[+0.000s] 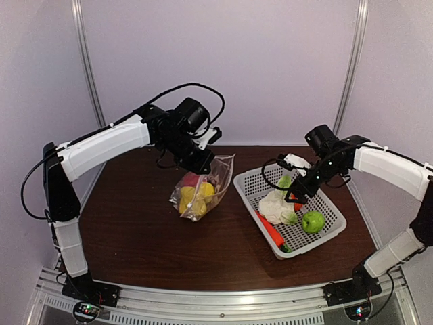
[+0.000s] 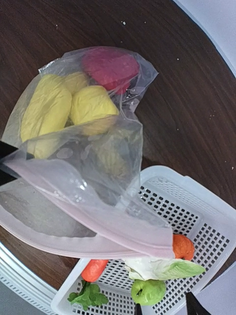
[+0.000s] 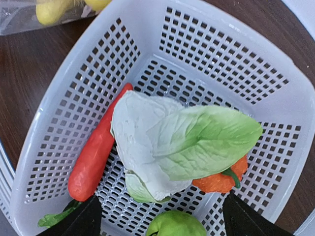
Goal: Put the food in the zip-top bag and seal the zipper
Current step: Pick up the fake fruit from the bin.
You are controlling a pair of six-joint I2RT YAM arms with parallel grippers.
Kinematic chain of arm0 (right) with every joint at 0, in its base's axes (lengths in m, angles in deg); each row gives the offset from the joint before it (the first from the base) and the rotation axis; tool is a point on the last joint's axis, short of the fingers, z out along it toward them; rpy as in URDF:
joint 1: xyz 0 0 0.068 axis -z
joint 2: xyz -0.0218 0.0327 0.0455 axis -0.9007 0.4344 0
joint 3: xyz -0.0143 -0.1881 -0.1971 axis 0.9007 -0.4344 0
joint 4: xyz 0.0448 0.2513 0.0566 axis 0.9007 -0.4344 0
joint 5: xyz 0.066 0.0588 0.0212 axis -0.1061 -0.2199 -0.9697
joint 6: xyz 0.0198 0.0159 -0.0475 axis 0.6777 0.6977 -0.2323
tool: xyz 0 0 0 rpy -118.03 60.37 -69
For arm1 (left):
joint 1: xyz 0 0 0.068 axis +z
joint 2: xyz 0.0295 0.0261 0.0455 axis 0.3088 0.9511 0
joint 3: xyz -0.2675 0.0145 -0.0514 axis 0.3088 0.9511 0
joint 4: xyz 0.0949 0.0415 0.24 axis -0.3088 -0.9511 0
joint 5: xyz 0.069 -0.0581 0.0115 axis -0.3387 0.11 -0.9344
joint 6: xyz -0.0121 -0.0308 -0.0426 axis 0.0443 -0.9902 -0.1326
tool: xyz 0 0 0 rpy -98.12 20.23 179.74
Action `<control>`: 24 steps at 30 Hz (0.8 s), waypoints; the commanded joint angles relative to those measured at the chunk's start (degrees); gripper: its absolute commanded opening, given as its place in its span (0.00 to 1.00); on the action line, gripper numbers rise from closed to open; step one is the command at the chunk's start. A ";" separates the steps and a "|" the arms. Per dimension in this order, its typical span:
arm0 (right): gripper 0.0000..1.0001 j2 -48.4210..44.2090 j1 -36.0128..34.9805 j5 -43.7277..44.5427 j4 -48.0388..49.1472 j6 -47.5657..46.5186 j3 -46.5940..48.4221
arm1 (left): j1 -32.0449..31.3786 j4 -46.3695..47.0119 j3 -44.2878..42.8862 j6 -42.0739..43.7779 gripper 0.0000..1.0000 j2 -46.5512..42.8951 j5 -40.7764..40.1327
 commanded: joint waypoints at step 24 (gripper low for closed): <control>0.81 3.36 1.51 18.58 -12.48 -5.73 -9.69 | 0.23 2.88 -0.40 1.36 0.00 -1.45 1.49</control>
